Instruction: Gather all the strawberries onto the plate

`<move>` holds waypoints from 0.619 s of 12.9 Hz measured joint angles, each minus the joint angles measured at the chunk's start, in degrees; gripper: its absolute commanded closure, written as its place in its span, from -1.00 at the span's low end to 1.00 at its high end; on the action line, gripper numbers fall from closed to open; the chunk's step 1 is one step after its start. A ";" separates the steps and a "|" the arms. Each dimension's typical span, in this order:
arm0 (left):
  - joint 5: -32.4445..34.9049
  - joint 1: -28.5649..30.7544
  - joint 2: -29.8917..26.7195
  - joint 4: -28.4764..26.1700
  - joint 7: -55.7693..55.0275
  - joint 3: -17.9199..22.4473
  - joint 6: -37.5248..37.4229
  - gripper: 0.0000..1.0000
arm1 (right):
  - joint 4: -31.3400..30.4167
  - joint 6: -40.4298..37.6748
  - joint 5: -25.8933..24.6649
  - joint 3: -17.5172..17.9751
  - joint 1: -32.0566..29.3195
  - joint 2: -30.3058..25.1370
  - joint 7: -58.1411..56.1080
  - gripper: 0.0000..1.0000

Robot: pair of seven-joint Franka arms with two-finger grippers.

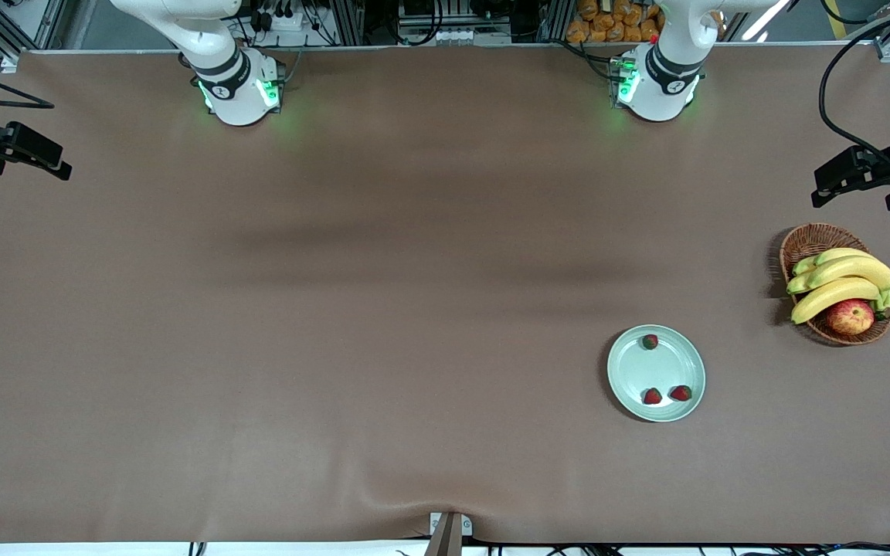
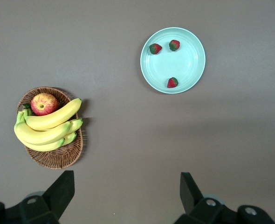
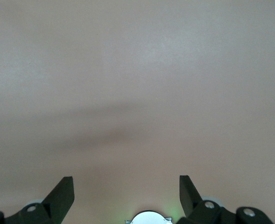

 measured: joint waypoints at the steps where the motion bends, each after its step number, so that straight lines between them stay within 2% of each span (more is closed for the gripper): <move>1: -0.03 0.00 0.00 -0.03 -0.20 0.00 0.00 -1.00 | 0.00 0.01 0.00 0.00 0.00 0.11 0.00 -1.00; 8: -0.08 -0.03 0.06 -0.08 -3.08 -0.23 0.00 -1.00 | 0.63 0.23 0.00 0.00 0.00 0.16 0.00 -1.00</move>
